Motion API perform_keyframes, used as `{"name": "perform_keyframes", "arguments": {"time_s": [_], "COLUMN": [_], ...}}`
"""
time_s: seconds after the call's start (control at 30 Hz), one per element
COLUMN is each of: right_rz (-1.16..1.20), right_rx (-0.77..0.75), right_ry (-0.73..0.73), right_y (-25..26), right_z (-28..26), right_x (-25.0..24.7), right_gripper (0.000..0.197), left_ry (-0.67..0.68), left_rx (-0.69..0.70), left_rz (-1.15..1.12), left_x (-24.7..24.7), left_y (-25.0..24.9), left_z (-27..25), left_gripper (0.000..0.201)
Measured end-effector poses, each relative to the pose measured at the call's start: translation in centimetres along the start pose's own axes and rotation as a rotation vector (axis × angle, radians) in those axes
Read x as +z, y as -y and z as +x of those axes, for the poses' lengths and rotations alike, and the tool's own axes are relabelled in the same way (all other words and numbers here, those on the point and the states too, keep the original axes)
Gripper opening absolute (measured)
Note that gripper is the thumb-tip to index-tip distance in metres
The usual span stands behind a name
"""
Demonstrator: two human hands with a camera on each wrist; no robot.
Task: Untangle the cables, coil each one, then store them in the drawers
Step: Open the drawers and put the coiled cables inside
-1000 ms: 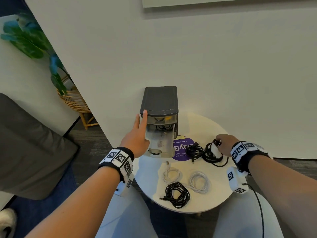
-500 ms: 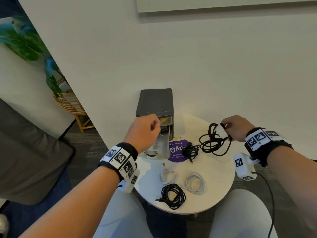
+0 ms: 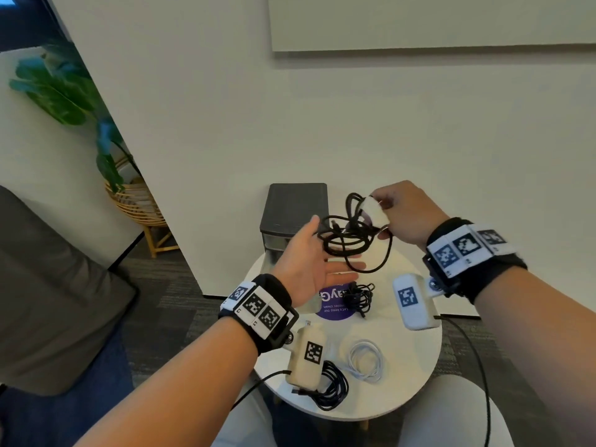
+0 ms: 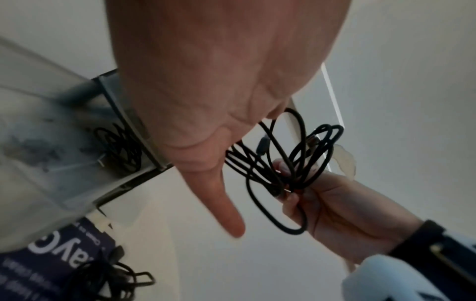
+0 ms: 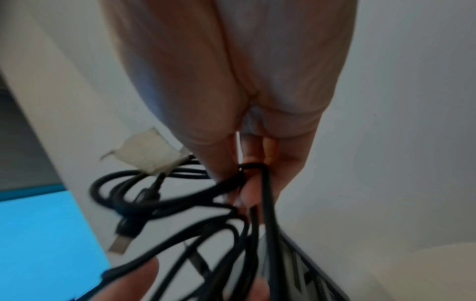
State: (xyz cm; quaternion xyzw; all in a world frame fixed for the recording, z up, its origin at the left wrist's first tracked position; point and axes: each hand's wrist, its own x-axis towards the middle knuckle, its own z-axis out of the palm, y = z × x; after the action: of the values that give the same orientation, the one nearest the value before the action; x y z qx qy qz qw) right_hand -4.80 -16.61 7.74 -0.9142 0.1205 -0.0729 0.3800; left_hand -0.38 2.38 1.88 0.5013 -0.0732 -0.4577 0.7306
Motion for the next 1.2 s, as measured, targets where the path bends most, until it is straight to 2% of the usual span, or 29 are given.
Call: {"name": "perform_keyframes", "arguments": {"time_s": [0.07, 0.17, 0.2, 0.27, 0.33, 0.47, 0.53, 0.57, 0.67, 0.77, 0.87, 1.0, 1.2], "right_rz": [-0.203, -0.438, -0.51, -0.592, -0.577, -0.168, 0.004, 0.016, -0.129, -0.232, -0.356, -0.521, -0.716], "right_rx": [-0.037, -0.061, -0.053, -0.039, -0.061, -0.074, -0.053, -0.054, -0.124, -0.25, -0.328, -0.325, -0.412], "right_ry": [-0.034, -0.013, 0.015, 0.062, 0.107, 0.177, 0.168, 0.153, 0.132, 0.205, 0.266, 0.289, 0.308], "right_y": [1.2, 2.8, 3.2, 3.7, 3.6, 2.1, 1.6, 1.2, 0.5, -0.5, -1.5, -2.1, -1.9], "right_z": [0.0, -0.3, -0.4, -0.4, 0.2, 0.9, 0.7, 0.6, 0.3, -0.1, -0.3, -0.2, 0.3], "right_x": [1.4, 4.4, 5.4, 7.1, 8.5, 10.4, 11.0, 11.3, 12.6, 14.4, 15.8, 16.5, 17.0], "right_gripper": [0.022, 0.024, 0.02, 0.014, 0.014, 0.029, 0.038, 0.041, 0.045, 0.047, 0.041, 0.031, 0.03], "left_ry": [-0.005, -0.012, -0.019, -0.078, -0.147, -0.274, -0.392, -0.451, -0.556, -0.541, -0.533, -0.624, -0.614], "left_rx": [0.051, 0.057, 0.057, 0.063, 0.075, 0.139, 0.206, 0.24, 0.275, 0.306, 0.355, 0.312, 0.244], "left_rz": [-0.021, 0.02, 0.05, 0.119, 0.161, 0.272, 0.426, 0.514, 0.66, 0.781, 0.975, 1.316, 1.429], "left_x": [-0.5, -0.9, -0.8, -1.1, -2.0, -4.8, -6.1, -6.9, -9.0, -9.9, -9.6, -9.3, -10.6], "left_y": [-0.3, -0.7, -0.7, -0.6, -0.2, -0.2, -0.2, -0.1, 0.4, 1.2, 2.1, 3.2, 2.9], "left_z": [-0.3, -0.7, -0.9, -1.1, -1.4, -1.3, -0.9, -0.7, -0.3, 0.1, 0.8, 1.2, 1.4], "left_gripper": [0.077, 0.082, 0.075, 0.05, 0.033, 0.025, 0.021, 0.018, 0.02, 0.02, 0.013, 0.008, 0.008]}}
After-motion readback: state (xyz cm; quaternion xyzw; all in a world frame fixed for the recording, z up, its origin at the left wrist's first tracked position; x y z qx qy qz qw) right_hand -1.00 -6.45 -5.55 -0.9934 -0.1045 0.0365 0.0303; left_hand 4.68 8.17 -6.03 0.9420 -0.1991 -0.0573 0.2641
